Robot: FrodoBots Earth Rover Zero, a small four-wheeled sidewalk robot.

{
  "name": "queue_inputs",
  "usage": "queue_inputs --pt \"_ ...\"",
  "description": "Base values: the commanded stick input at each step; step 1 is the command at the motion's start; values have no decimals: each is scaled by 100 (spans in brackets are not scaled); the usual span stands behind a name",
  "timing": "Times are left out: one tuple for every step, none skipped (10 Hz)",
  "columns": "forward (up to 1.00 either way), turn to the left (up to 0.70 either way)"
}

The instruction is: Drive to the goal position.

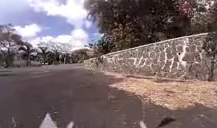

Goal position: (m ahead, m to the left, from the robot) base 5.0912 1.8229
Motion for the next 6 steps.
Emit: queue_inputs --pt "50 25" --pt "50 25" --pt "50 25" --pt "50 25" --pt "50 21" --pt "50 13"
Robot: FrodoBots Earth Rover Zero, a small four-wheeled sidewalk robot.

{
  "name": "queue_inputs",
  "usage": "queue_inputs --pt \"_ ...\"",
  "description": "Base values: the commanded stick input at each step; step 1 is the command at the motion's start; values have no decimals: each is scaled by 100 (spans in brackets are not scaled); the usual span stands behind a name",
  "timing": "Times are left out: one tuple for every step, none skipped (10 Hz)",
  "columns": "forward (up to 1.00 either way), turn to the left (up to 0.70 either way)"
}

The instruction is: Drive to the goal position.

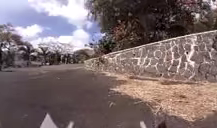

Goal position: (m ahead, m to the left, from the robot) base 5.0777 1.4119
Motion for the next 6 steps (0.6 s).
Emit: queue_inputs --pt "50 4" --pt "50 0" --pt "50 0" --pt "50 0" --pt "50 7" --pt "50 16"
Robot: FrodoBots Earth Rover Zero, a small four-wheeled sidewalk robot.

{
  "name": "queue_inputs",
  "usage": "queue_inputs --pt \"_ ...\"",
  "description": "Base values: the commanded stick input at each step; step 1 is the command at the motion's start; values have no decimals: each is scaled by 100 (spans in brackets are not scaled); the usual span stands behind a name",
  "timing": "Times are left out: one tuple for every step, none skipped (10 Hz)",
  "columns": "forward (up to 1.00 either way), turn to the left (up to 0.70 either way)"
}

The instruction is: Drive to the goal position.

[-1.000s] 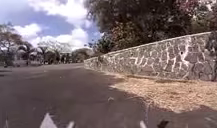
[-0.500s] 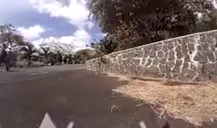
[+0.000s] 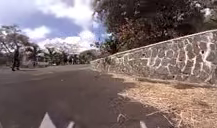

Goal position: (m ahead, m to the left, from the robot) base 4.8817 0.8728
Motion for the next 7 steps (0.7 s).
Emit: queue_inputs --pt "50 25" --pt "50 25" --pt "50 25" --pt "50 25" --pt "50 25" --pt "50 25" --pt "50 25"
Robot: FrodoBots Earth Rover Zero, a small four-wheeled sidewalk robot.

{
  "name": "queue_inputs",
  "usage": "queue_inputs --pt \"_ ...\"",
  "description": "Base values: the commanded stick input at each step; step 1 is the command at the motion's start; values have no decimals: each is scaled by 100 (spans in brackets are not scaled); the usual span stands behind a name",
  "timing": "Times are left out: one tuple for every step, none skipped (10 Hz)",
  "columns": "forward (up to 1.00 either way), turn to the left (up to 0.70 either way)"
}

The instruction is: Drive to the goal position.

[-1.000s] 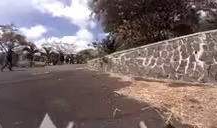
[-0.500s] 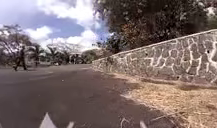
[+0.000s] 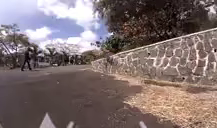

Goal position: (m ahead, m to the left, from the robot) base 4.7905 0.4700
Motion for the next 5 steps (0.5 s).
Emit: queue_inputs --pt "50 25" --pt "50 25" --pt "50 25" --pt "50 25" --pt "50 25"
